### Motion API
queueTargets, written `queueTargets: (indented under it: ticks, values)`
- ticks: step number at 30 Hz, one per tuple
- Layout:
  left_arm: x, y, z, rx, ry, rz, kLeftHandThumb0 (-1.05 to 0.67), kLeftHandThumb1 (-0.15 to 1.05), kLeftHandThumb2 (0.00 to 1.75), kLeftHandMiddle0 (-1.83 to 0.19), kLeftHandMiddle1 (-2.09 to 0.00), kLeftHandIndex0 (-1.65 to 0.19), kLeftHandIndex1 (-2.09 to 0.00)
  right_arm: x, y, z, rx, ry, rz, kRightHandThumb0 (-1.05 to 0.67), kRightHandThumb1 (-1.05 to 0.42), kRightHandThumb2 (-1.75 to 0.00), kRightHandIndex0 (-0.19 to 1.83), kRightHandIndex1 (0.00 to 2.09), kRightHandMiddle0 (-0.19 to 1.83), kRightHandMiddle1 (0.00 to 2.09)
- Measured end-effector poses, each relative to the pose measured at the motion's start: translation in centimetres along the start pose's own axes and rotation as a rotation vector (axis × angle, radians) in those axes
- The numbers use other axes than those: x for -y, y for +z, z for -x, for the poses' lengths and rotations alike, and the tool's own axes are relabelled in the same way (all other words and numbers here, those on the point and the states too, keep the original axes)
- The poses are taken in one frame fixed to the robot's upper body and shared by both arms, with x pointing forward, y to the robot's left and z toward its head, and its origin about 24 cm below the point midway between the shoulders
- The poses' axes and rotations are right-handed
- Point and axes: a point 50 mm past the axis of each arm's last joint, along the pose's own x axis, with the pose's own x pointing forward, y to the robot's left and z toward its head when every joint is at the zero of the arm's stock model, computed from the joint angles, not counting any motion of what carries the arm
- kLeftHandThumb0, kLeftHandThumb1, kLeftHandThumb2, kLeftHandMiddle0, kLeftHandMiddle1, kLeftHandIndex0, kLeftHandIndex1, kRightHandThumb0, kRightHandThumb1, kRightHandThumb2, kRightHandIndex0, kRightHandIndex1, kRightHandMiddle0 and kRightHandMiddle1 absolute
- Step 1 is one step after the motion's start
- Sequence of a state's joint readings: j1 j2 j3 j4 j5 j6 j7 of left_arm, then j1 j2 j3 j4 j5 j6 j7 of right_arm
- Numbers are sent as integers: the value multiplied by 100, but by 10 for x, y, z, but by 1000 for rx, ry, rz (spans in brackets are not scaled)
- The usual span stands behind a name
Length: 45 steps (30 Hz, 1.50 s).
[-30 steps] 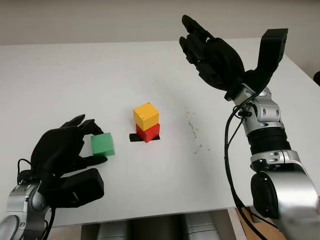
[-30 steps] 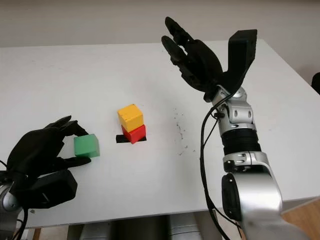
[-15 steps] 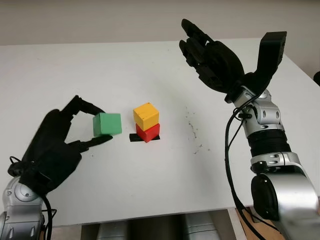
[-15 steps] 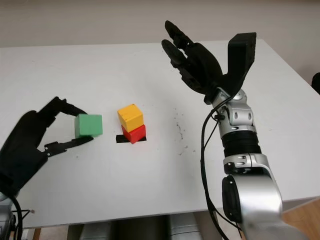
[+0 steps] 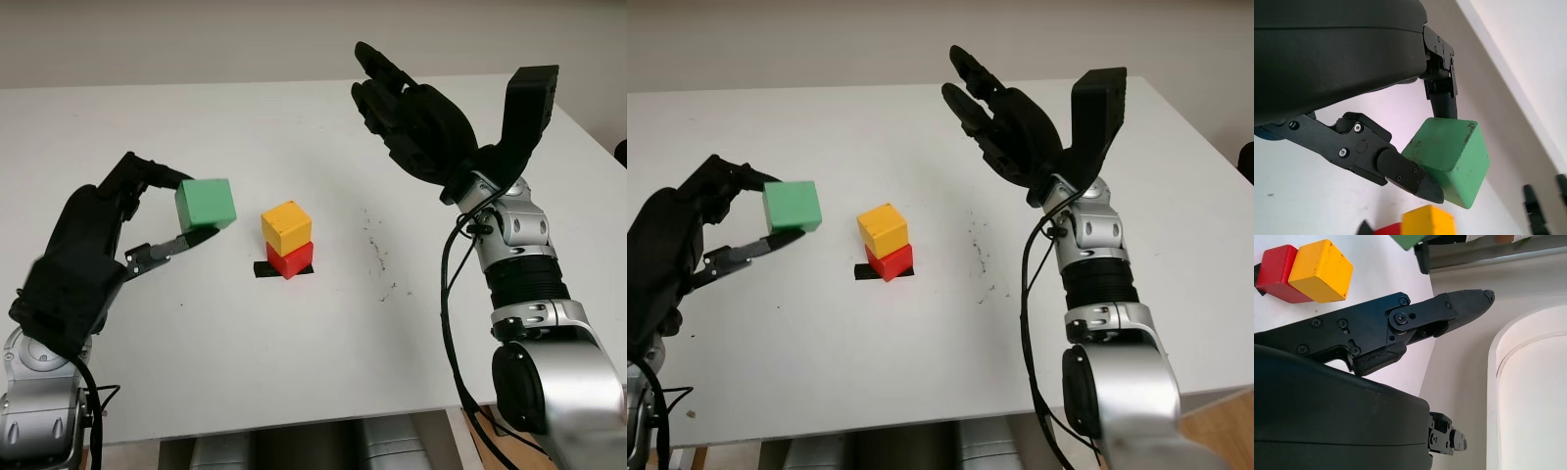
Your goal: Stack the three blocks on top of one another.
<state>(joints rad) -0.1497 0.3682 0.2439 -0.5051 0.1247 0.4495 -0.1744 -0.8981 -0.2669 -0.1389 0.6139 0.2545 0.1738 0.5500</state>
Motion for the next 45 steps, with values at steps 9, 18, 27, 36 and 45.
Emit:
queueTargets:
  ticks: [9,18,27,36,45]
  values:
    - [-5,43,-35,-33,-194,-135,-35,92,5,-23,-7,-35,-160,-3,3,-1,31,28,50,-80,-105,-59,-19,0,-18,3]
    - [3,71,-62,-86,-365,-272,-34,90,5,-26,-7,-40,-162,-11,-3,-4,37,-45,57,-88,-105,-74,-19,0,-19,0]
    - [17,78,-74,-151,-422,-372,-33,90,5,-28,-6,-41,-159,-20,-10,-3,40,-51,102,-88,-105,-77,-19,0,-19,0]
    - [25,82,-82,-173,-451,-426,-32,92,6,-29,-6,-36,-163,-24,-16,-2,-8,-30,91,-86,-105,-77,-19,0,-19,0]
    - [27,87,-89,-126,-470,-459,-34,93,5,-31,-6,-34,-171,-27,-20,-1,-23,-26,87,-85,-105,-76,-19,0,-19,0]
